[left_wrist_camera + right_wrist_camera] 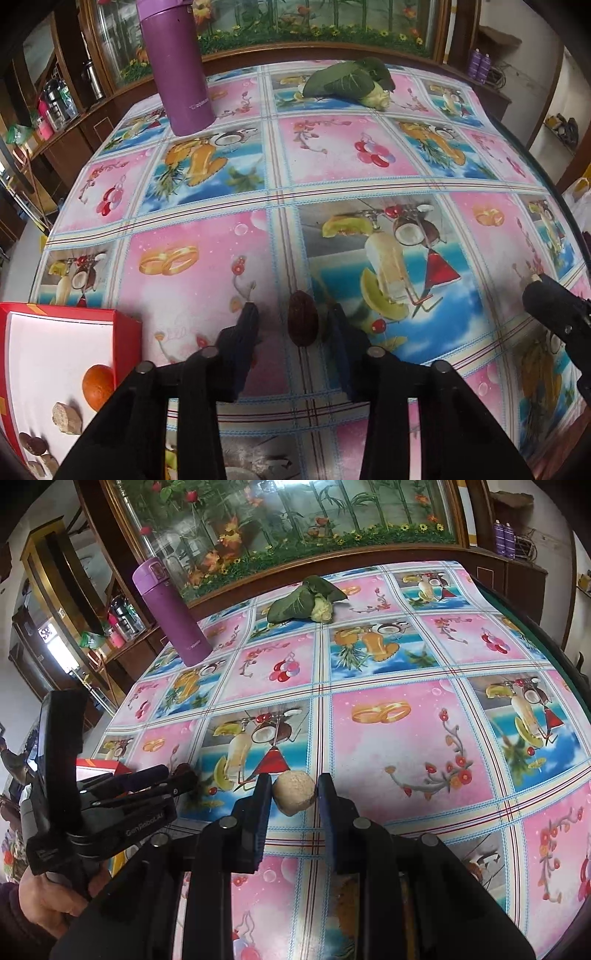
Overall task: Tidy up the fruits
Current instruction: 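Grasp a round beige cake with the right tool while the left tool grasps a red date, then carry the beige cake and red date over the red tray with both tools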
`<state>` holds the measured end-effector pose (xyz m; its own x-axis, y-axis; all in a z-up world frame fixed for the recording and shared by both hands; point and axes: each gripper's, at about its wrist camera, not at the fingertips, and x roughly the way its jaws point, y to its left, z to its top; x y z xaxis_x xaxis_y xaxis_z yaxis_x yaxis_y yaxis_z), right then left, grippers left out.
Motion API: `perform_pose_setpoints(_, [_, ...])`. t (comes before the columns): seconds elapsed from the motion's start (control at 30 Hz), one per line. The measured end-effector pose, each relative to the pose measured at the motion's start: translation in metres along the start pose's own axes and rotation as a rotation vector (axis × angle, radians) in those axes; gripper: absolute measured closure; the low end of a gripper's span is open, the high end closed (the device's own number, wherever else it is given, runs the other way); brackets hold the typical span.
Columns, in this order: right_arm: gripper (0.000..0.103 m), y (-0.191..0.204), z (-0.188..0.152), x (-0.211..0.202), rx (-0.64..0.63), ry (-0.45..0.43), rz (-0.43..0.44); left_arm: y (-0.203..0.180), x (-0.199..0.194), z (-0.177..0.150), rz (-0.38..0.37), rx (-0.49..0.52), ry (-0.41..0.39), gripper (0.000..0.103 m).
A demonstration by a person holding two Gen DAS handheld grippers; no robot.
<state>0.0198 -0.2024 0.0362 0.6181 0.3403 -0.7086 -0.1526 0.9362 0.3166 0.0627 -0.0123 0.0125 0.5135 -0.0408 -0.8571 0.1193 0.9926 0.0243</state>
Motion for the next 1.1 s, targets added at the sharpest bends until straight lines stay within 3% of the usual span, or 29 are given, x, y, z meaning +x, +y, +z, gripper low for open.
perform_pose_setpoints(0.17, [0.076,0.0,0.0,0.0,-0.002,-0.007,-0.01,-0.005,-0.001,-0.002,-0.024,0.004,-0.012,0.088])
perform_pose_setpoints(0.4, [0.076,-0.001,-0.001,-0.001,-0.007,-0.015,-0.029,-0.006,-0.015,-0.012,-0.026,-0.003,-0.042,0.088])
perform_pose_setpoints(0.8, [0.076,-0.009,-0.002,-0.002,0.009,-0.043,-0.07,-0.021,-0.099,-0.062,-0.101,0.022,-0.237,0.088])
perform_pose_setpoints(1.1, [0.076,-0.027,-0.001,-0.007,0.066,-0.117,-0.129,0.011,-0.153,-0.088,-0.116,-0.025,-0.355,0.088])
